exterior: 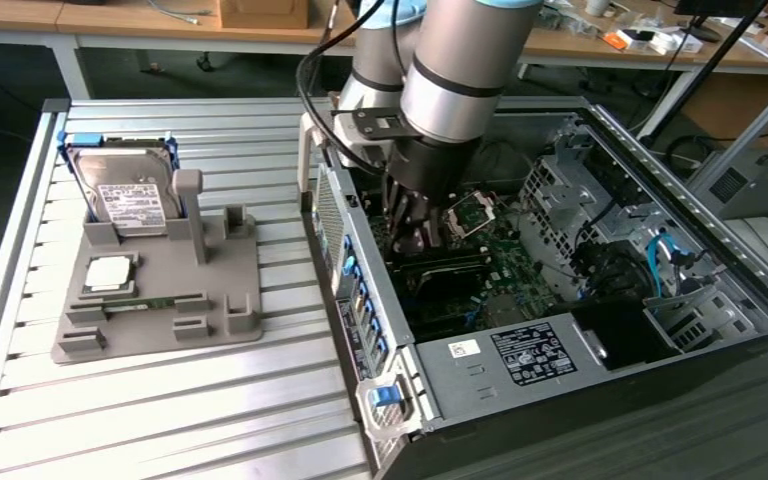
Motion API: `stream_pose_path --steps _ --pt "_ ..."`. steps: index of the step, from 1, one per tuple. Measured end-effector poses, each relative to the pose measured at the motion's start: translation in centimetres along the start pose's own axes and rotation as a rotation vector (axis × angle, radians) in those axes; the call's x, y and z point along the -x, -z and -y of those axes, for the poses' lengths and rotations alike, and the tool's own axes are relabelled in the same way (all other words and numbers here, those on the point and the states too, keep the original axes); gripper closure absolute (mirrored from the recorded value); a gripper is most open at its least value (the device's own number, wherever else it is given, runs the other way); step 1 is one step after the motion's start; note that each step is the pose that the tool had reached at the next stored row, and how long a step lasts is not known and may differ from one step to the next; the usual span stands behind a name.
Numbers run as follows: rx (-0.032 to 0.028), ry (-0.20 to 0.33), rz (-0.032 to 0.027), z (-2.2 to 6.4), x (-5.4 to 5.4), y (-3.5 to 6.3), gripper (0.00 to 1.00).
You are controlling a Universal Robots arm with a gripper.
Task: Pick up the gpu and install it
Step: 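Press down on the gpu until it lock into place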
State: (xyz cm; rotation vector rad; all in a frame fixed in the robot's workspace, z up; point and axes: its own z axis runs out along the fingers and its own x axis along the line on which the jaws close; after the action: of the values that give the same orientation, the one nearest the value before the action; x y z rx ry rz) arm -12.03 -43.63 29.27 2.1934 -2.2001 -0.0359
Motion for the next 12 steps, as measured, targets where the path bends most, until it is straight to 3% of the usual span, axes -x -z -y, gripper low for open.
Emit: stream_pose_path --steps 12 --pt "-0.0039 0.000 0.0000 -2.21 0.5 -0.08 0.89"
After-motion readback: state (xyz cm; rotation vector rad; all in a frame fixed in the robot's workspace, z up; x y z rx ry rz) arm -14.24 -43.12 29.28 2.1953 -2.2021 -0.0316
